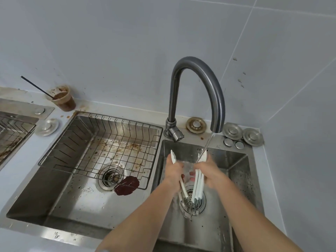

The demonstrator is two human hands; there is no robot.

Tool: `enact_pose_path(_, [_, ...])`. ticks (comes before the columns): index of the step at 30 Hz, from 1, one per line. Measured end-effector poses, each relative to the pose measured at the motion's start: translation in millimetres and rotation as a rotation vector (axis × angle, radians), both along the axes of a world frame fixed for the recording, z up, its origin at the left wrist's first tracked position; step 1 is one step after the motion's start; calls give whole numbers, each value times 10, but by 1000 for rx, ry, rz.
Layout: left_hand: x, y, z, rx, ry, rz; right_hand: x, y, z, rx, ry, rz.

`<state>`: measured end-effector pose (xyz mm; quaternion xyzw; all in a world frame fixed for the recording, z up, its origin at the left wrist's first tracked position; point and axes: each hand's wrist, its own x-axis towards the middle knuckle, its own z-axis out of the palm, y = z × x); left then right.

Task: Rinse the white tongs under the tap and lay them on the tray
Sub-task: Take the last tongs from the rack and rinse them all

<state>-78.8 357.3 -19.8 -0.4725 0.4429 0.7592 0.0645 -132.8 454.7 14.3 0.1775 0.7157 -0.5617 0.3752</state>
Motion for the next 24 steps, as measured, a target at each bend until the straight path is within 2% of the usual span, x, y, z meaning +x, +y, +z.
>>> enact_pose_path(4, [-44,-73,77,9,66,22,167,-7,-22,-15,-28,20])
enact_pose_path(6, [-10,-85,81,29,96,3,211,-57,-12,79,33,19])
enact_pose_path(9, [90,-84,48,88,105,-4,211,-120,0,331,144,127])
enact_pose_path(12, [150,-40,-16,165,102,24,181,-162,34,444,195,239])
enact_pose_path(15, [180,2,-78,160,60,85,93,-183,31,376,156,312])
enact_pose_path(19, [168,2,-100,189,-4,48,-3,-160,116,200,-1,261])
enact_pose_path(24, [73,-27,-55,-17,79,-47,43,-54,63,110,23,94])
